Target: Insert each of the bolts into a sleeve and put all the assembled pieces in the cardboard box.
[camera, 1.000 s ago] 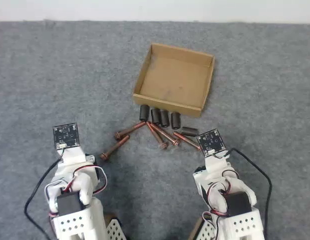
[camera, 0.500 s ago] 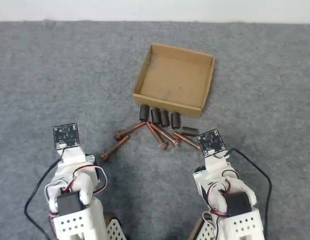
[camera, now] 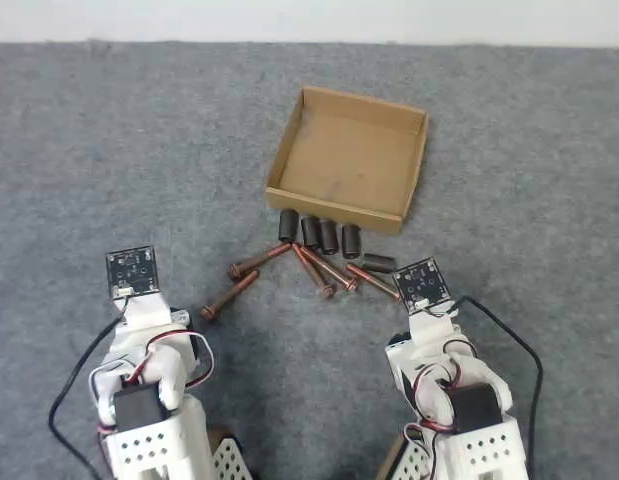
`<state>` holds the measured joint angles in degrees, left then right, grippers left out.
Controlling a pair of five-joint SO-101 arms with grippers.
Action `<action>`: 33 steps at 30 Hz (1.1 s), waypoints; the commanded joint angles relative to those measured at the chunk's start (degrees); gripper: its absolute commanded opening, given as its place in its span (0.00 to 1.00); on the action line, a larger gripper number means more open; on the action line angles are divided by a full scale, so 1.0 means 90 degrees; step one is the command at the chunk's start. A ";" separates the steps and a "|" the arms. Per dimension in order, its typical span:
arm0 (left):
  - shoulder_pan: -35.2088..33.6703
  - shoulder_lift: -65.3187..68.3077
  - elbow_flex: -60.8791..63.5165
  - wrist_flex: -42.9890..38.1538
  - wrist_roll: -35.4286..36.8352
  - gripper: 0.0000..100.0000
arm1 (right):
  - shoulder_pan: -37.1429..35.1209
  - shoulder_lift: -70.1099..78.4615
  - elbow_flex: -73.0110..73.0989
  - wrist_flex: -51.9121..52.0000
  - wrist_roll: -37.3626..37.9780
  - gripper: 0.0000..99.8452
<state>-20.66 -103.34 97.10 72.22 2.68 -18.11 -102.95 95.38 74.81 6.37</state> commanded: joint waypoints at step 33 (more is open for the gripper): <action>0.0332 -0.0137 -0.0073 -0.0928 -0.0049 0.01 | 0.0308 -0.0122 0.0107 -0.0454 0.0068 0.01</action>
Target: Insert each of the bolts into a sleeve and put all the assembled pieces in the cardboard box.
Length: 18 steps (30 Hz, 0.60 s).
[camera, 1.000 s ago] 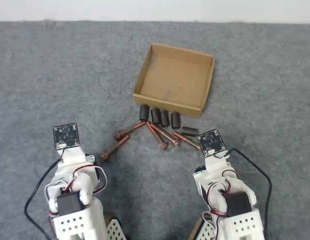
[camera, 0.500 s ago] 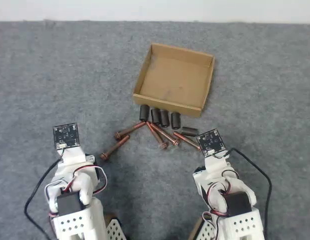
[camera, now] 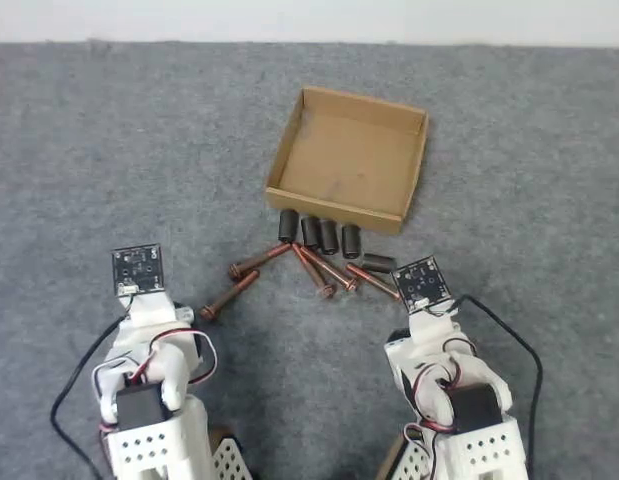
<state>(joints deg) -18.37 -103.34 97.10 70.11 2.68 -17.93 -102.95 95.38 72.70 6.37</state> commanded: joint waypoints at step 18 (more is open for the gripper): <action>0.2344 -0.0137 -0.0063 -0.1817 -0.0088 0.01 | 0.2261 -0.0122 0.0117 -0.0747 0.0059 0.01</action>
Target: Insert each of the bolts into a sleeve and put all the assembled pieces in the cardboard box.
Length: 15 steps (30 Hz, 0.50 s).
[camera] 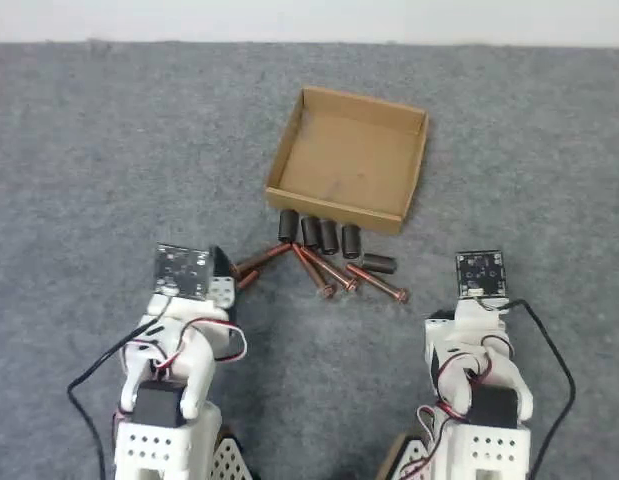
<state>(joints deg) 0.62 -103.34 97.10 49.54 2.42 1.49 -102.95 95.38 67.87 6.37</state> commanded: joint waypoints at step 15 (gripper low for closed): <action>-0.0391 -0.0137 -0.0063 0.0821 -0.0039 0.01 | 0.0571 -0.0093 -0.0244 -0.1880 0.2168 0.01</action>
<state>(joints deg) -2.64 -103.34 97.10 56.48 2.59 5.80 -102.95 95.38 53.89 22.29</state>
